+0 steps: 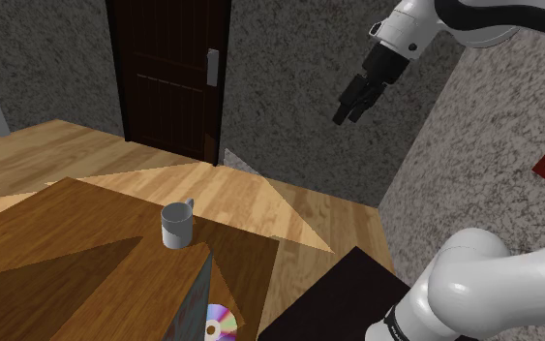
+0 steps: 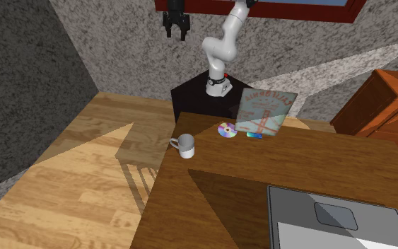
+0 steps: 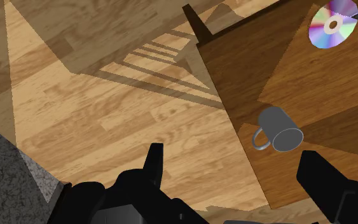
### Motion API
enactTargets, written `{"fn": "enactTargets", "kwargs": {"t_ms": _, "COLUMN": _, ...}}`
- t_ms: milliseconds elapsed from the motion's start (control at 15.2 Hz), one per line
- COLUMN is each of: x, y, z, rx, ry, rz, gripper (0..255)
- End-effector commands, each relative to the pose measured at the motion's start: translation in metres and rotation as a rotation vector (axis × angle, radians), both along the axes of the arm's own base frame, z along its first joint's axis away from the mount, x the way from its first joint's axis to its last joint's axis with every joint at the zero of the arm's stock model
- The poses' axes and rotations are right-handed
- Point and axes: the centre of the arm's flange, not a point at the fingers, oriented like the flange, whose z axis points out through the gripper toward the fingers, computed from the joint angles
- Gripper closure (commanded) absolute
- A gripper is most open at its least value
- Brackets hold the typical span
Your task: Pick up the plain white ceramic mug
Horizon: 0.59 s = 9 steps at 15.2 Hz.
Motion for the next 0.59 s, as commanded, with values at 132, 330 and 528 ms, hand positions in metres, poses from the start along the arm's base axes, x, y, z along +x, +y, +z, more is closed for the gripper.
{"fn": "enactTargets", "kwargs": {"t_ms": 132, "x": 0.013, "y": 0.021, "z": -0.013, "rx": -0.007, "ry": 0.009, "rz": -0.008, "gripper": 0}}
{"fn": "enactTargets", "kwargs": {"t_ms": 330, "x": 0.032, "y": 0.051, "z": -0.034, "rx": -0.017, "ry": 0.022, "rz": -0.020, "gripper": 0}}
{"fn": "enactTargets", "kwargs": {"t_ms": 528, "x": 0.052, "y": 0.081, "z": -0.055, "rx": -0.028, "ry": 0.036, "rz": -0.032, "gripper": 0}}
